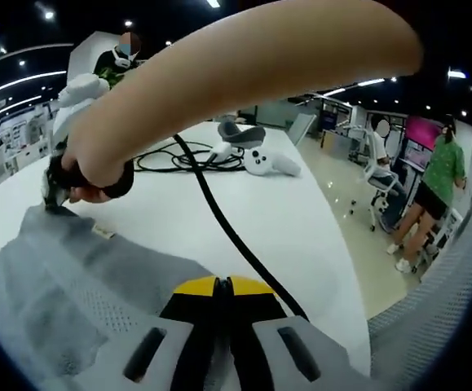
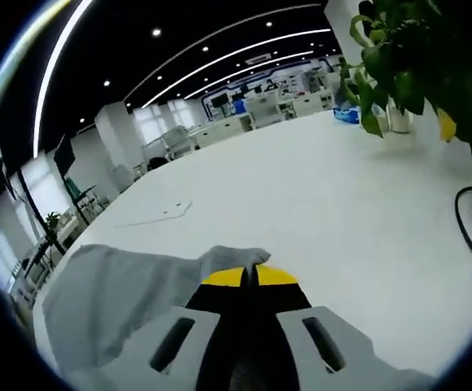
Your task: Fold the towel on the table until its edges align and the towel forms a compact rectangular stack.
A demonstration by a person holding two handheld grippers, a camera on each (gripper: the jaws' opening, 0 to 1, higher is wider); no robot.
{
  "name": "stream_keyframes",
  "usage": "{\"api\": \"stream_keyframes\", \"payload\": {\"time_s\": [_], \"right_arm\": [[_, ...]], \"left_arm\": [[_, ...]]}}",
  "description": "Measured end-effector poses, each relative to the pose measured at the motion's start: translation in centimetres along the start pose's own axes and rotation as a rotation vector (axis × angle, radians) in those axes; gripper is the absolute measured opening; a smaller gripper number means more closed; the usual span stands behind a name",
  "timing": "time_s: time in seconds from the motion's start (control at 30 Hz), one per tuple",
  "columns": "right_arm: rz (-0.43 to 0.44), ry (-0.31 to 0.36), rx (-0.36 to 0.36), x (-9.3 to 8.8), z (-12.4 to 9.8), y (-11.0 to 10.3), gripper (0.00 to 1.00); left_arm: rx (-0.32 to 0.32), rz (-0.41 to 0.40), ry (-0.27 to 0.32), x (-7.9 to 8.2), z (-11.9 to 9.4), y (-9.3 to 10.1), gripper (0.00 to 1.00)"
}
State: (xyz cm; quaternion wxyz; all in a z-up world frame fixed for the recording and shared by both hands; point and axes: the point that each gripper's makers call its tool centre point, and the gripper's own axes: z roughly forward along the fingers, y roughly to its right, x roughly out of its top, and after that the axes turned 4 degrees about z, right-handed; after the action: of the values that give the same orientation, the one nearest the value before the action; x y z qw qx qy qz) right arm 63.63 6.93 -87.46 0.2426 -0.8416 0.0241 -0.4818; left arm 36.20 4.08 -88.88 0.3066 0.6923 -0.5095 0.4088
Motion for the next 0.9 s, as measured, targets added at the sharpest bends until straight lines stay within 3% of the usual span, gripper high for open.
{"api": "stream_keyframes", "payload": {"time_s": [0.9], "right_arm": [[0.030,0.061,0.163,4.5,-2.8,-7.3,0.00]], "left_arm": [[0.089,-0.033,0.046,1.5,-6.6,-0.9,0.04]]}}
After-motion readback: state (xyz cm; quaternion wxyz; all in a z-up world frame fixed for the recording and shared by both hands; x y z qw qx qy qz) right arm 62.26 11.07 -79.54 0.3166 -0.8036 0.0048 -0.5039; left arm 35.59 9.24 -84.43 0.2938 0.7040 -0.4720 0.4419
